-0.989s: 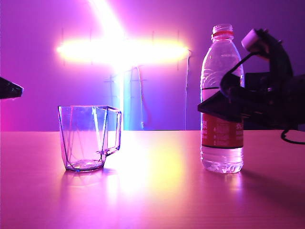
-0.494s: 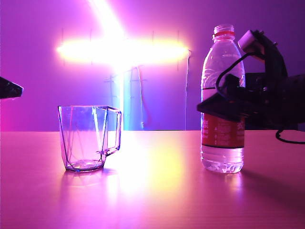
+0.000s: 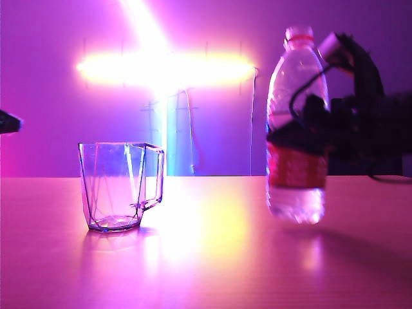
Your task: Pick up the mineral water bottle on the table and pour water into the mug until it's half full.
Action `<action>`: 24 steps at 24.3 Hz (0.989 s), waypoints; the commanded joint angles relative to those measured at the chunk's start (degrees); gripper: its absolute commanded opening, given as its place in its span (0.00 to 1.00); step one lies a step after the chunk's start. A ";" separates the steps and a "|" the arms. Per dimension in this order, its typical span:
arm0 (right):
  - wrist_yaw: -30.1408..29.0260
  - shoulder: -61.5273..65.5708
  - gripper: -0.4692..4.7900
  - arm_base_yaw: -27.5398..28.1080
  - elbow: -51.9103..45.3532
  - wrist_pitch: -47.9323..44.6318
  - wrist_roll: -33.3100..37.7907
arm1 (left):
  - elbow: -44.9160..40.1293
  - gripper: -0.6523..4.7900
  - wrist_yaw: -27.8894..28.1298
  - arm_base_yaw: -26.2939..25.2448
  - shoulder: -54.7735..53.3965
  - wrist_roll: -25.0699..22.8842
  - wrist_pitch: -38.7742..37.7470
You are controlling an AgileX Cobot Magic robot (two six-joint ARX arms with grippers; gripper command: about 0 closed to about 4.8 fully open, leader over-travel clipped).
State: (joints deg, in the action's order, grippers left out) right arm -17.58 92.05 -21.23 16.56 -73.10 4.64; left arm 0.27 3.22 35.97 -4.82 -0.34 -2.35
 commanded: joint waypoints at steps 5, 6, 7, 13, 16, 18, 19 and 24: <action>-0.31 -5.03 0.56 -6.45 18.49 30.23 -16.02 | 0.24 0.12 0.59 -4.17 4.46 0.15 0.83; 1.31 -5.01 0.56 -7.98 22.71 37.75 -21.68 | 0.24 0.12 0.61 -4.22 4.48 0.15 1.16; 2.51 -4.98 0.56 -8.74 24.55 41.05 -24.20 | 0.24 0.12 0.61 -4.22 4.48 0.15 1.07; 8.28 -4.70 0.56 -11.41 33.55 54.66 -37.40 | 0.24 0.12 0.59 -4.22 4.48 0.15 1.11; 11.52 -4.70 0.56 -11.74 35.26 55.39 -42.47 | 0.24 0.12 0.59 -4.26 4.48 0.15 1.11; 12.63 -4.46 0.56 -11.91 35.93 55.36 -44.74 | 0.24 0.12 0.59 -4.26 4.48 0.15 1.09; 13.05 -4.39 0.57 -11.91 36.17 55.32 -45.53 | 0.24 0.12 0.59 -4.26 4.48 0.15 1.14; 14.86 -1.38 0.57 -12.85 37.92 55.34 -49.13 | 0.24 0.12 0.59 -4.28 4.48 0.15 1.11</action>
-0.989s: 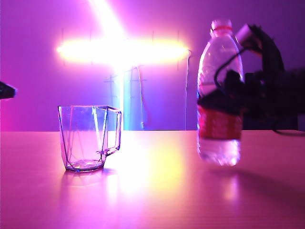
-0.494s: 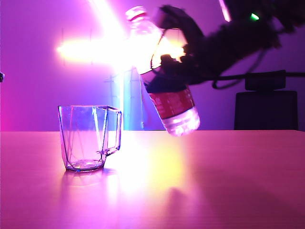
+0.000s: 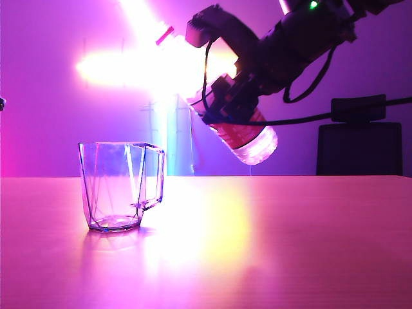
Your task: Pick up the mineral water bottle on the table and pour water into the mug until it's half full.
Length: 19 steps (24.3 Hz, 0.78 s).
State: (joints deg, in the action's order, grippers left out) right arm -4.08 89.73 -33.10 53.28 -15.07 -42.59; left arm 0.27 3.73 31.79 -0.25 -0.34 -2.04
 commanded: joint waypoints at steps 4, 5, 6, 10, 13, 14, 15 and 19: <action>3.30 2.71 0.57 -2.60 1.22 -3.04 -6.16 | 0.24 0.12 0.09 -0.11 -0.09 0.15 0.81; 4.24 3.13 0.57 -2.91 1.22 -3.26 -7.04 | 0.24 0.12 0.11 -0.11 -0.09 0.15 0.83; 4.61 3.48 0.57 -3.32 1.22 -3.48 -7.91 | 0.24 0.12 0.09 -0.11 -0.09 0.15 0.81; 7.26 6.27 0.57 -4.20 1.25 -6.86 -11.96 | 0.24 0.12 0.09 -0.09 -0.09 0.15 0.81; 10.19 7.52 0.57 -4.70 1.25 -8.87 -13.77 | 0.24 0.12 0.11 -0.09 -0.09 0.15 0.83; 10.58 7.87 0.57 -4.72 1.25 -9.25 -15.34 | 0.24 0.12 0.09 -0.09 -0.09 0.15 0.79; 10.58 7.98 0.57 -4.79 1.22 -9.64 -16.17 | 0.24 0.12 0.11 -0.09 -0.09 0.15 0.83; 10.80 8.31 0.57 -4.79 1.25 -10.62 -21.27 | 0.24 0.12 0.11 -0.09 -0.09 0.15 0.81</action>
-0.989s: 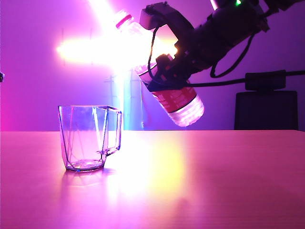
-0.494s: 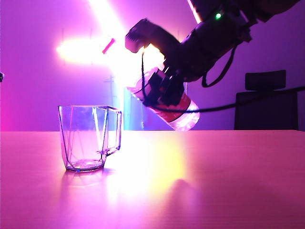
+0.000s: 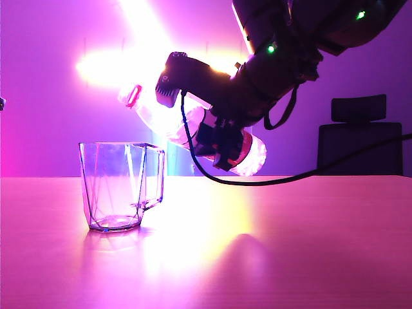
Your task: Pick up the mineral water bottle on the table and pour water into the mug until it's half full.
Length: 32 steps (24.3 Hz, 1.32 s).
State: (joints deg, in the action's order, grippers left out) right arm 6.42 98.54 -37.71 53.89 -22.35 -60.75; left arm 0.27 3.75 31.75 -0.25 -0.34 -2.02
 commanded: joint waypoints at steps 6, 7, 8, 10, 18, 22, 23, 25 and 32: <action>1.44 -0.50 0.58 -0.13 0.63 -5.44 -10.25 | 0.24 0.12 0.09 -0.04 -0.09 0.15 0.79; 1.81 -0.50 0.58 -0.13 0.63 -5.42 -11.74 | 0.24 0.12 0.07 -0.04 -0.09 0.15 0.79; 2.71 -0.50 0.58 -0.13 0.63 -5.44 -12.26 | 0.24 0.12 0.09 -0.04 -0.09 0.15 0.79; 4.22 -0.50 0.58 -0.13 0.63 -5.51 -13.29 | 0.24 0.12 0.09 -0.04 -0.09 0.15 0.79; 5.70 -0.50 0.57 -0.13 0.63 -6.32 -18.14 | 0.24 0.12 0.09 -0.04 -0.09 0.15 0.79; 5.73 -0.50 0.57 -0.11 0.63 -6.67 -19.89 | 0.24 0.12 0.09 -0.04 -0.09 0.15 0.79; 5.75 -0.50 0.57 -0.11 0.63 -6.67 -20.81 | 0.24 0.12 0.09 -0.04 -0.09 0.15 0.79; 5.73 -0.50 0.57 -0.11 0.63 -6.71 -22.08 | 0.24 0.12 0.09 -0.04 -0.09 0.15 0.79; 7.04 -0.48 0.57 -0.11 0.63 -8.83 -23.54 | 0.24 0.12 0.09 -0.04 -0.09 0.15 0.79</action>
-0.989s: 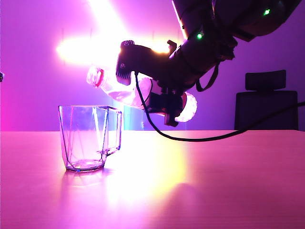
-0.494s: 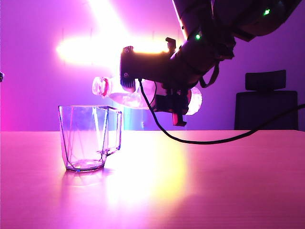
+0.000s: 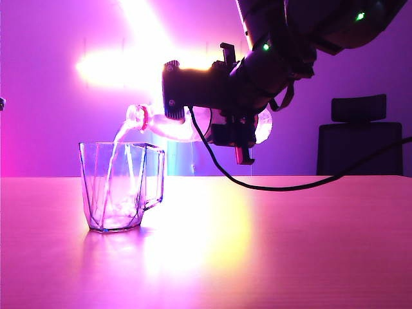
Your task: Pick up the mineral water bottle on the table and pour water into the mug until it's half full.
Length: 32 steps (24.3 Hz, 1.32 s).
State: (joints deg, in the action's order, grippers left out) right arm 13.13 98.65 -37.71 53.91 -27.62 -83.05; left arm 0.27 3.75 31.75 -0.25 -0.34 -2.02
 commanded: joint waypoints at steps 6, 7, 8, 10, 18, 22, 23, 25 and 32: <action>1.11 -0.50 0.57 -0.11 0.61 -3.56 -2.54 | 0.24 0.12 0.09 -0.04 -0.09 0.15 0.79; 1.36 -0.31 0.57 -0.11 0.63 -3.78 -3.02 | 0.24 0.12 0.09 -0.04 -0.09 0.15 0.79; 1.55 -0.20 0.57 -0.09 0.61 -4.00 -3.21 | 0.24 0.12 0.09 -0.04 -0.09 0.15 0.79; 1.92 0.02 0.57 -0.09 0.61 -4.07 -4.39 | 0.24 0.12 0.09 -0.04 -0.09 0.15 0.79; 2.89 0.07 0.57 -0.09 0.61 -4.37 -5.40 | 0.24 0.12 0.09 -0.04 -0.09 0.15 0.79; 3.48 0.07 0.57 -0.09 0.61 -4.39 -5.60 | 0.24 0.12 0.09 -0.04 -0.09 0.15 0.79; 3.50 0.07 0.57 -0.09 0.61 -4.39 -5.73 | 0.24 0.12 0.09 -0.04 -0.09 0.15 0.79; 3.50 0.07 0.57 -0.09 0.61 -4.39 -5.77 | 0.24 0.12 0.09 -0.04 -0.09 0.15 0.79; 3.69 0.07 0.57 -0.11 0.61 -4.37 -5.75 | 0.24 0.12 0.09 -0.04 -0.09 0.15 0.79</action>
State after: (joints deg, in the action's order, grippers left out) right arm 16.51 99.26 -37.71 53.91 -29.23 -88.99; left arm 0.27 3.73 31.75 -0.25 -0.34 -2.02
